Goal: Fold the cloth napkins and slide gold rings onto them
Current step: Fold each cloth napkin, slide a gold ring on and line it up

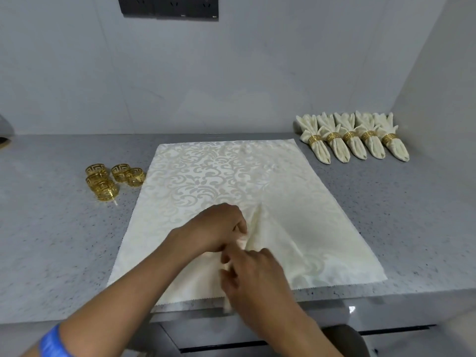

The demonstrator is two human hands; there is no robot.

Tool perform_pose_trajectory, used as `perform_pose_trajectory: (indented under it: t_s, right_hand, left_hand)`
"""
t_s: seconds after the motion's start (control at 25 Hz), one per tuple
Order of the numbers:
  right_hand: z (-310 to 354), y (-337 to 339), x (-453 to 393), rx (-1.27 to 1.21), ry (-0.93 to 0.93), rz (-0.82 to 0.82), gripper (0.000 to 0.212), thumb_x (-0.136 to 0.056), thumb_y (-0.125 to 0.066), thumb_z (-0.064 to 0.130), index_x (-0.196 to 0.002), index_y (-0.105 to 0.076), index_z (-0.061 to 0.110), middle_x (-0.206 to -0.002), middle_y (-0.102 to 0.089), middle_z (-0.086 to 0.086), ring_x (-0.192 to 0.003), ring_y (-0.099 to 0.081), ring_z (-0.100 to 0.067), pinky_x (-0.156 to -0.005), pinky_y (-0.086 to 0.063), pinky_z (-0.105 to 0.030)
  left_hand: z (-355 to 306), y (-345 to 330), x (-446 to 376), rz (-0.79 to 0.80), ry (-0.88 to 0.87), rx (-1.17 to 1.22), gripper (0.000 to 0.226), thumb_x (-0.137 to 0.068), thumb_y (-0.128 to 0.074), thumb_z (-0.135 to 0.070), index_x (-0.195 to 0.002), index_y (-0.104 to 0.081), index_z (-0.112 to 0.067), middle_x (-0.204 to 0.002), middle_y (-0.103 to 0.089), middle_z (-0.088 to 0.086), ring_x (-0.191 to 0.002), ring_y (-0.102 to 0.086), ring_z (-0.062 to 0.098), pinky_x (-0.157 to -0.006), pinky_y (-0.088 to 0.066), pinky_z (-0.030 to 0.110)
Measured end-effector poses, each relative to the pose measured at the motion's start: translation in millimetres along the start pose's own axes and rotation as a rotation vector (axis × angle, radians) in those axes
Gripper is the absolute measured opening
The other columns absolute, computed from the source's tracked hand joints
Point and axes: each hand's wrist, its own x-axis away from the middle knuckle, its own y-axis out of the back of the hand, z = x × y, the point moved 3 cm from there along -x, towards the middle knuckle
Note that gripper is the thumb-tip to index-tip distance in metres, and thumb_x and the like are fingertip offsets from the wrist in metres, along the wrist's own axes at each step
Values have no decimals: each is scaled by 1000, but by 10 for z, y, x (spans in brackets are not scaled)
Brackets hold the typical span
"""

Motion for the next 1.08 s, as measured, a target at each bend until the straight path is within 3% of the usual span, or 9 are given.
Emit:
perform_pose_trajectory:
  t_s: [0.08, 0.16, 0.28, 0.36, 0.48, 0.64, 0.76, 0.92, 1.08]
  right_hand:
    - [68, -90, 2, -169, -30, 129, 8, -89, -56, 31, -89, -56, 23, -74, -65, 7, -64, -56, -15, -59, -37, -29]
    - [-190, 34, 101, -171, 44, 135, 8, -89, -57, 31, -86, -61, 24, -82, -65, 12, -74, -56, -10, -68, -43, -30]
    - [-751, 273, 286, -60, 156, 197, 24, -78, -61, 29, -101, -67, 31, -103, -64, 20, -97, -57, -5, -87, -45, -26]
    - [-972, 338, 347, 38, 196, 309, 39, -73, -60, 28, -111, -67, 34, -112, -60, 20, -104, -55, -6, -89, -44, -22]
    - [-1013, 312, 315, 118, 259, 312, 40, -72, -58, 27, -110, -66, 33, -109, -58, 18, -100, -54, -7, -82, -45, -22]
    - [-942, 325, 143, 41, 331, 178, 13, -75, -56, 22, -80, -68, 23, -91, -64, 12, -96, -57, -14, -80, -46, -33]
    - [-902, 257, -50, -93, 247, 161, 15, -80, -48, 23, -75, -61, 18, -78, -60, 9, -81, -54, -12, -74, -43, -35]
    - [-972, 129, -221, -302, -13, 184, 13, -88, -60, 21, -98, -61, 30, -71, -58, 11, -68, -54, -10, -63, -40, -20]
    - [-1019, 61, -273, -392, -140, 143, 24, -91, -68, 20, -102, -57, 39, -81, -62, 17, -74, -59, -8, -66, -43, -15]
  left_hand:
    - [20, -44, 101, 40, -36, 100, 21, -95, -55, -28, -88, -70, -14, -84, -67, 2, -74, -60, 14, -72, -48, 34]
    - [9, -195, 261, -14, -58, 164, 38, -97, -50, -46, -83, -58, -11, -85, -56, 7, -74, -51, 15, -69, -42, 35]
    - [25, -530, 435, -253, -70, -188, 54, -96, -32, -57, -130, -50, -19, -112, -48, -1, -97, -47, 17, -81, -45, 32]
    - [9, -680, 474, -402, -54, -310, 61, -96, -27, -53, -134, -50, -12, -113, -50, 1, -92, -49, 21, -74, -47, 34]
    - [3, -723, 457, -515, -29, -328, 58, -96, -30, -48, -130, -55, -9, -108, -53, 3, -86, -51, 22, -68, -48, 36]
    - [-28, -671, 509, -546, -93, -223, 52, -99, -32, -46, -136, -50, -14, -111, -54, -2, -89, -50, 19, -74, -44, 34]
    - [-55, -633, 596, -558, -167, -79, 37, -101, -33, -45, -116, -59, -24, -102, -54, -11, -88, -49, 12, -78, -39, 30]
    - [-18, -542, 599, -450, -93, 179, 66, -95, -16, -68, -108, -67, -29, -100, -52, -18, -93, -47, 3, -89, -34, 27]
    - [-74, -541, 597, -386, -89, -61, 61, -94, -18, -62, -112, -64, -27, -106, -48, -13, -97, -44, 9, -93, -35, 31]
